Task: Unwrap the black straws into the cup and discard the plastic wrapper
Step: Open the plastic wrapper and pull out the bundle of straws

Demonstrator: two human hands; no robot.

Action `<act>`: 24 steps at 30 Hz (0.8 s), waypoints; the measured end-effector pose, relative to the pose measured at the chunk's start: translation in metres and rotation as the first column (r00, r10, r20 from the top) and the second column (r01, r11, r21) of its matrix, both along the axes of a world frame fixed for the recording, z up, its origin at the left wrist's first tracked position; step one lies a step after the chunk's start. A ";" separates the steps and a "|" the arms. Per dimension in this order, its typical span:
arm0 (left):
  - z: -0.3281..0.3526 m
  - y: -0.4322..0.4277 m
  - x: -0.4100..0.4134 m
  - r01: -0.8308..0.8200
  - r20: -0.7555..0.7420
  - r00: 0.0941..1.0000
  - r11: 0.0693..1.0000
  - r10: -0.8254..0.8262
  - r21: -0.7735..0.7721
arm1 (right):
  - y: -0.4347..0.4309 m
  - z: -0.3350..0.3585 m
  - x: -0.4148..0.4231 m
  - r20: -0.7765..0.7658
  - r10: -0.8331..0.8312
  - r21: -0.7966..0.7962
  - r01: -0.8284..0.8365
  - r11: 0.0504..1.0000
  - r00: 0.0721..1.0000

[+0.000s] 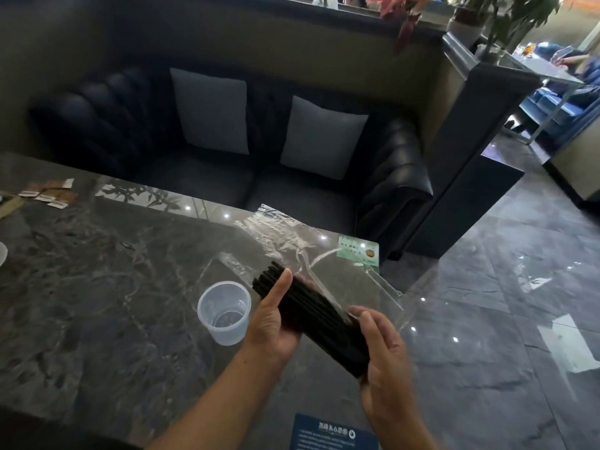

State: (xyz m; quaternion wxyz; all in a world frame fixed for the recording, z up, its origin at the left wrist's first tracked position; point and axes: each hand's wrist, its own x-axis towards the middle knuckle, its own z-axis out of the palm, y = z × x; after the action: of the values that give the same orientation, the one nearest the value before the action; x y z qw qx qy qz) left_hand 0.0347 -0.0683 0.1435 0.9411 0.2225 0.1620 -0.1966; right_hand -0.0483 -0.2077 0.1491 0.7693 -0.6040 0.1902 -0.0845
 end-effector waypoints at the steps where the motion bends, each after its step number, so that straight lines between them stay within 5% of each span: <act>1: -0.001 0.000 -0.001 0.002 -0.004 1.000 1.000 -0.002 -0.007 | 0.000 -0.002 -0.001 0.016 -0.030 -0.028 0.031 0.999 0.999; 6: -0.012 0.004 -0.006 -0.024 -0.063 0.998 0.999 0.021 -0.035 | -0.007 -0.006 -0.003 0.071 -0.030 -0.187 0.043 0.981 0.997; 24: -0.050 0.029 -0.008 -0.112 -0.286 0.954 0.992 0.089 -0.064 | 0.011 0.008 0.021 -0.001 0.154 -0.395 -0.141 0.908 0.988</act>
State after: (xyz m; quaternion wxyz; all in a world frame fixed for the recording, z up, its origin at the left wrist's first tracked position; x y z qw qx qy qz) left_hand 0.0269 -0.0391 0.0938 0.9252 0.1460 0.2978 -0.1845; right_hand -0.0273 -0.1962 0.1568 0.6392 -0.7575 0.1114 -0.0719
